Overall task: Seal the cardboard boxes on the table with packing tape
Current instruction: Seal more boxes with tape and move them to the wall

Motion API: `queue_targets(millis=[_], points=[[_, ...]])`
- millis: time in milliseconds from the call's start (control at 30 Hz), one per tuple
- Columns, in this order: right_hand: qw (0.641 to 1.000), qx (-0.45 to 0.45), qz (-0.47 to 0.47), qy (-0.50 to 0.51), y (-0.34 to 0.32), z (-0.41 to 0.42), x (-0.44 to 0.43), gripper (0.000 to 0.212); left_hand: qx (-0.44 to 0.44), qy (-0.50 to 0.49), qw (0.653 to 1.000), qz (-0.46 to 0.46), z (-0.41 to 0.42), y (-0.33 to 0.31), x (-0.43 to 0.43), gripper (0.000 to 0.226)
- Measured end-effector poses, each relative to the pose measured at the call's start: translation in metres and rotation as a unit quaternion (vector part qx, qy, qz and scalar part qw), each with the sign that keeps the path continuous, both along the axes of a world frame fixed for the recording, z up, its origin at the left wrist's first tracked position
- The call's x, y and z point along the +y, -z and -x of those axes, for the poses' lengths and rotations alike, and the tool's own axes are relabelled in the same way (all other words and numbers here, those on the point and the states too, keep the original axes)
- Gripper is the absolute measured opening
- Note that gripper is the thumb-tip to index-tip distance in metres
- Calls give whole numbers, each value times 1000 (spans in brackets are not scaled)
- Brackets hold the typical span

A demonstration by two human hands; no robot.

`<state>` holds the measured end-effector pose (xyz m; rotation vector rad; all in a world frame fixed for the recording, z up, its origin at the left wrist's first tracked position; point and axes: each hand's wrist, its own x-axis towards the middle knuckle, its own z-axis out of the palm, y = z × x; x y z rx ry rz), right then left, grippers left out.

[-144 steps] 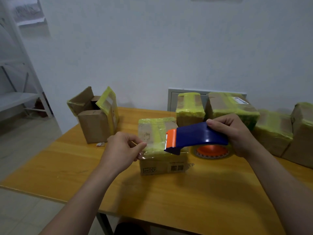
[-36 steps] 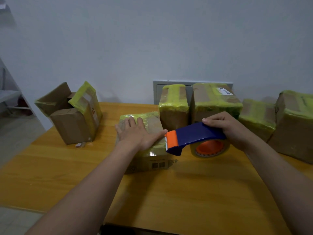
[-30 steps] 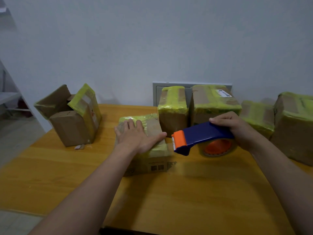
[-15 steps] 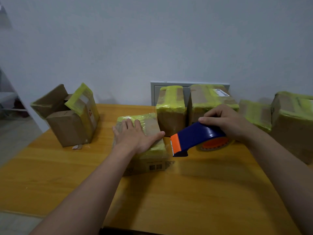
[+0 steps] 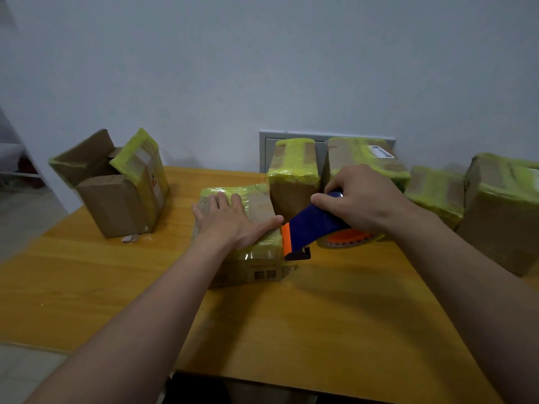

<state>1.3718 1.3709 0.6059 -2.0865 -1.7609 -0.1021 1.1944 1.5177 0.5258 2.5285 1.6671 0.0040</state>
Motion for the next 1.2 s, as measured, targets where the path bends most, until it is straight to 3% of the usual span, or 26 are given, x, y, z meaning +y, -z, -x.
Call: queue_targets(millis=[200, 333, 533, 700, 833, 967, 1100, 1200], points=[[999, -41, -22, 28, 1, 11, -5, 35, 2, -5, 1000, 4, 1, -5, -3, 138], [984, -172, -7, 42, 19, 17, -11, 40, -9, -5, 1000, 8, 3, -4, -1, 142], [991, -106, -25, 80, 50, 19, -16, 45, -13, 5, 1000, -1, 3, -2, 0, 147], [990, -25, -88, 107, 40, 15, -24, 47, -32, 44, 998, 1, 15, -4, 1, 151], [972, 83, -181, 124, 37, 16, -22, 50, 0, 56, 998, 32, 41, -14, -1, 123], [935, 219, -261, 102, 35, 35, -11, 44, 16, 38, 996, 80, 71, -18, -16, 111], [892, 337, -288, 85, 30, 66, 8, 44, -8, 123, 990, 66, 94, -20, -20, 113], [854, 421, -294, 79, 28, 88, 22, 49, -44, 188, 977, 91, 108, -24, -20, 93]])
